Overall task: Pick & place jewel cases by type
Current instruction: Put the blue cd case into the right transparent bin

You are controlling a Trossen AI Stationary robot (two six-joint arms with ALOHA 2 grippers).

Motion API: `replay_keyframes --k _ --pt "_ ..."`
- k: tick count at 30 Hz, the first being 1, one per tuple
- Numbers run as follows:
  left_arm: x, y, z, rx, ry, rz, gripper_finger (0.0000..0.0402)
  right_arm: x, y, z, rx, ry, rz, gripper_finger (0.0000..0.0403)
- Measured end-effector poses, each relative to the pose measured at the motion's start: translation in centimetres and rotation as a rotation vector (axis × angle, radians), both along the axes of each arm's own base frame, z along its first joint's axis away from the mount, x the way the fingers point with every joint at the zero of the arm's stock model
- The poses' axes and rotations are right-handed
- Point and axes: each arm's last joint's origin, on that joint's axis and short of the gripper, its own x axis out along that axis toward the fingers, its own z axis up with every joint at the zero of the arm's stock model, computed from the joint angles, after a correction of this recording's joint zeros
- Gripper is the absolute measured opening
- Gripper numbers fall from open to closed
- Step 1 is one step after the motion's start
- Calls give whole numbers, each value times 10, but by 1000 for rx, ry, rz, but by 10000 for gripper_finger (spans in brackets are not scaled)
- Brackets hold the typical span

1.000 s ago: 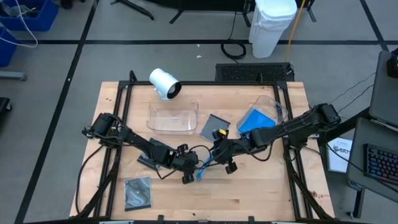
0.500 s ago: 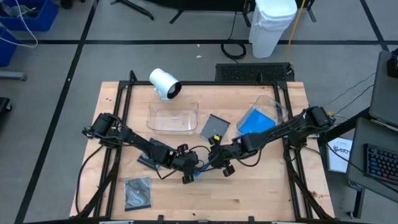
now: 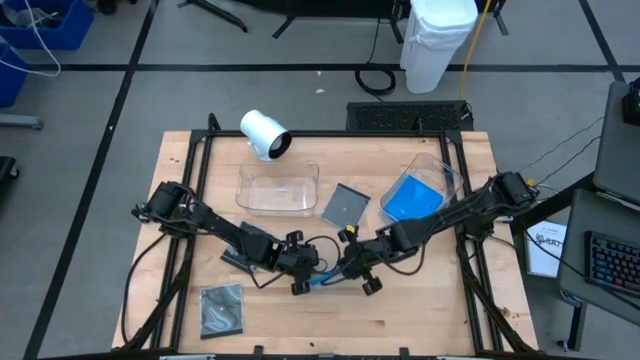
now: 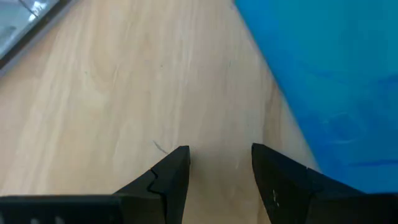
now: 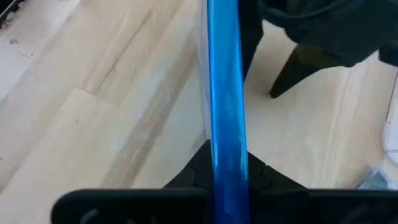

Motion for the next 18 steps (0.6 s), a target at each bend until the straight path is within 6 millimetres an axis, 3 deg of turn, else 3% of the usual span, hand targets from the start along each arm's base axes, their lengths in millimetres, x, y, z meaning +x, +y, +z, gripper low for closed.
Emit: replay_keyframes --k 4,7,12,18 --pt "2 0 3 16 -27 -13 179 -17 5 17 -32 -28 -61 10" --pt "1 0 2 21 -22 -15 179 -41 -1 23 -35 -75 -134 10" --pt "1 0 2 21 -21 -14 179 -91 -25 9 119 -239 -237 10" --pt "1 0 3 23 -21 -18 179 -136 -46 -16 304 -675 -209 10"
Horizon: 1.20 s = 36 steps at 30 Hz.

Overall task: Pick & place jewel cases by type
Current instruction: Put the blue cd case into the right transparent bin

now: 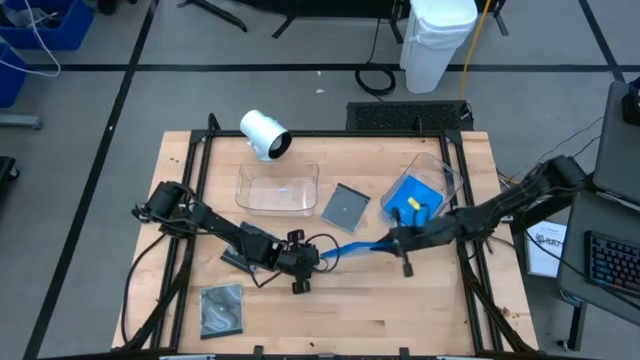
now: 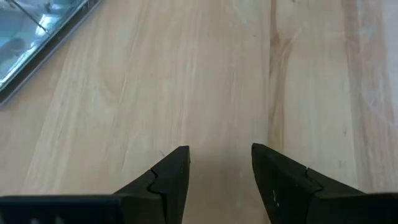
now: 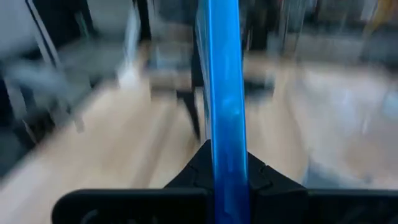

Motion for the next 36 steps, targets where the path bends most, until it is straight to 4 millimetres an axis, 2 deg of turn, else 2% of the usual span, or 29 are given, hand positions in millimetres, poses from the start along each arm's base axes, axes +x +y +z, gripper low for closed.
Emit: replay_keyframes --k 3,9,16,22,31,33,36 --pt "0 0 1 5 -3 -7 179 -15 -6 -9 -23 -187 12 10" --pt "1 1 1 14 -5 -18 179 -33 -13 -20 -66 -333 10 10" --pt "3 0 3 2 -36 -18 179 -43 -23 -14 7 -495 -41 9" --pt "7 -2 6 -17 -89 -17 179 -42 -27 -15 68 -481 -67 9" --pt "14 -5 13 -55 -193 -15 179 -41 -28 -16 71 -464 -83 9" --pt "15 -5 14 -58 -201 -15 179 -41 -28 -16 56 -468 -40 9" --pt "15 -4 14 -60 -207 -14 179 -41 -29 -15 60 -485 126 9"
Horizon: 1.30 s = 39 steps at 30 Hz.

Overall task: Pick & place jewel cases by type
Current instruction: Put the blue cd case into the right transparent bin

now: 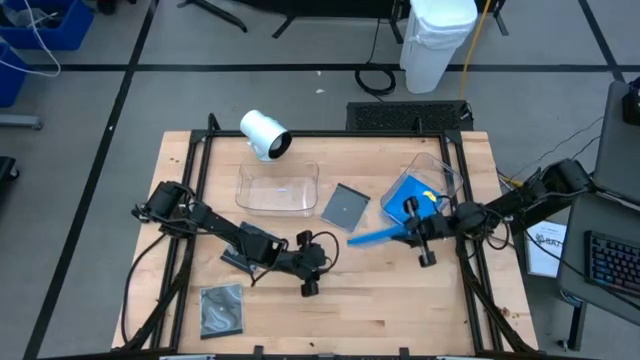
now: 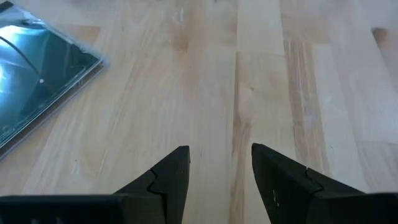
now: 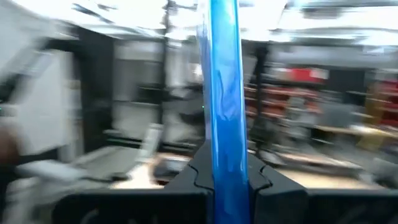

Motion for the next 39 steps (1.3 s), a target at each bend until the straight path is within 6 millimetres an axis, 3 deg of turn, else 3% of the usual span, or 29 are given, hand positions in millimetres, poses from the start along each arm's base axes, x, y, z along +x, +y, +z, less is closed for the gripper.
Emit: replay_keyframes --k 4,7,12,18,23,30,39 --pt "1 3 0 0 0 8 179 -1 -5 2 -23 -19 248 9" --pt "3 7 1 18 -8 2 179 -1 -8 2 -28 -12 299 10" --pt "1 14 32 -5 -83 -7 179 3 -19 0 62 23 91 10" --pt "-20 25 84 52 -157 27 179 7 -33 -10 143 120 -356 10" --pt "-37 30 107 106 -166 71 179 6 -34 -9 114 115 -403 10" --pt "-46 34 108 164 -104 120 179 0 -38 -2 75 91 -337 10" --pt "-50 35 104 186 -62 138 179 -23 -39 6 39 103 -341 10"
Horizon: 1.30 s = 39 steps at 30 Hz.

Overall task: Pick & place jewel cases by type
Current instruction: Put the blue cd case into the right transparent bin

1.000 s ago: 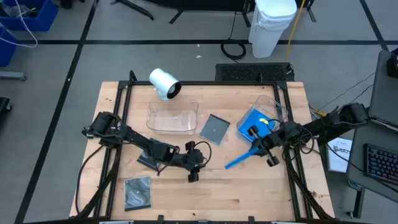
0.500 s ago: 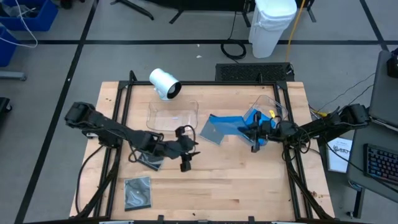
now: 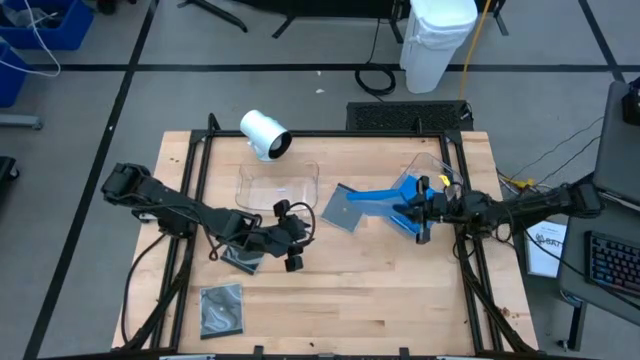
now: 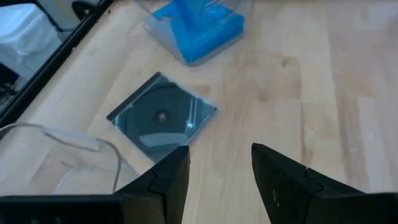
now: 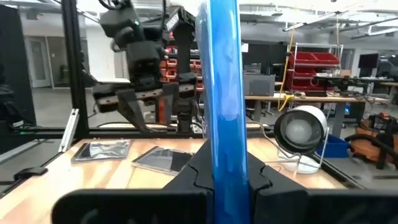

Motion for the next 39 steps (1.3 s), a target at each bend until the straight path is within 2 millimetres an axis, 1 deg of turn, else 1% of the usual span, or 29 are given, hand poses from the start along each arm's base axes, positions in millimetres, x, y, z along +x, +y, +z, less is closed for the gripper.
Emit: replay_keyframes --k 3,7,12,15,17,22,24,27,31,36,39 --pt "-2 0 -2 9 18 13 179 -9 0 6 1 -66 -1 10" --pt "-2 1 -2 25 16 42 179 -16 -1 3 -5 -25 -1 10" --pt "-8 2 2 30 -11 52 179 -22 -1 5 -7 -50 1 11" --pt "-23 7 -5 34 -41 68 179 -24 0 5 -10 -49 11 11" --pt "-34 11 -8 5 -121 78 179 -25 1 4 -15 -46 18 11" --pt "-72 25 -32 -77 -256 115 179 -25 2 4 -18 -41 24 11" --pt "-85 29 -37 -125 -328 125 179 -25 2 4 -15 -44 29 11" --pt "-101 33 -45 -174 -397 126 179 -25 4 4 -21 -43 95 11" --pt "-116 36 -47 -206 -463 118 179 -25 8 3 -38 -42 245 11" --pt "-121 38 -47 -213 -480 118 179 -27 13 3 -66 -44 411 11" --pt "-121 37 -48 -215 -469 89 179 -27 14 4 -77 -54 469 11"
